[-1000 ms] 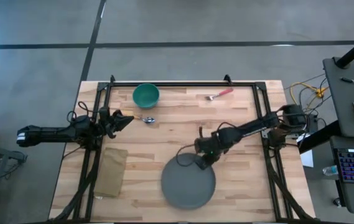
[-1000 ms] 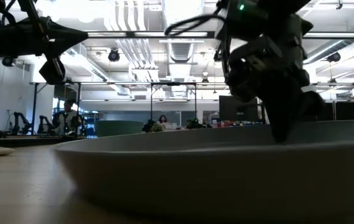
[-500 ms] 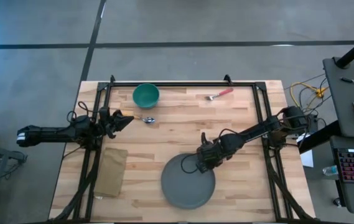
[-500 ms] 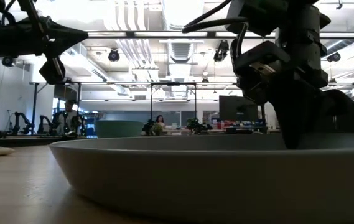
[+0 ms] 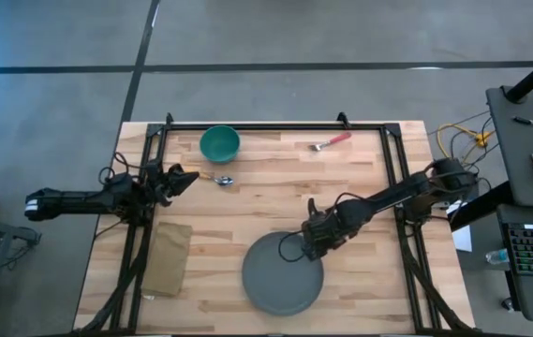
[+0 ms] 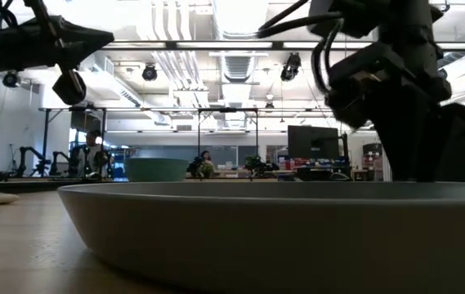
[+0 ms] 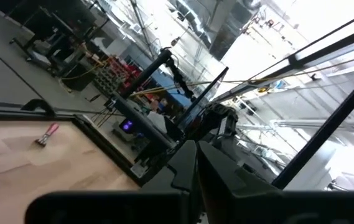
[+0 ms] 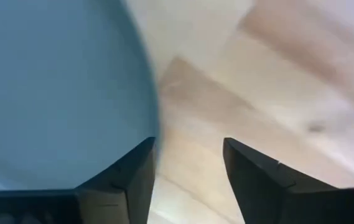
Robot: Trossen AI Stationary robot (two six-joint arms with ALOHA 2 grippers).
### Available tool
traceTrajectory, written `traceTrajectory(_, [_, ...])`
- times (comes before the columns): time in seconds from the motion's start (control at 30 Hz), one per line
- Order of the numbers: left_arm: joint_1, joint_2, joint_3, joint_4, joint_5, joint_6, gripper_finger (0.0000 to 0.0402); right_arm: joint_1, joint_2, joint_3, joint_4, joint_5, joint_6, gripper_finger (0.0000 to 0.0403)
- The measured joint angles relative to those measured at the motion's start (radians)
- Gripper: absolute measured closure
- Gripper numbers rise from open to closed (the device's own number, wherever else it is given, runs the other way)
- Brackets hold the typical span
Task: Set table place
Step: Put the bowl on the plate
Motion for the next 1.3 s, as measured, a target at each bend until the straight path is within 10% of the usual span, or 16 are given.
traceTrajectory(0.17, [0.001, 0.063, 0.103, -0.145, -0.108, -0.007, 0.0400, -0.083, -0.078, -0.004, -0.037, 0.028, -0.040, 0.0209])
traceTrajectory(0.53, [0.126, 0.501, 0.761, -1.203, -0.117, 0.243, 0.0379, -0.335, -0.169, -0.005, -0.043, 0.029, -0.326, 0.0206])
traceTrajectory(1.03, [0.916, 1.077, 1.211, -1.391, 0.482, 0.553, 0.0240, -0.526, -0.240, -0.005, -0.133, 0.056, -0.627, 0.0206])
traceTrajectory(1.3, [0.990, 1.322, 1.249, -1.440, 0.343, 0.732, 0.0235, -0.544, -0.302, -0.011, -0.177, 0.144, -0.676, 0.0206])
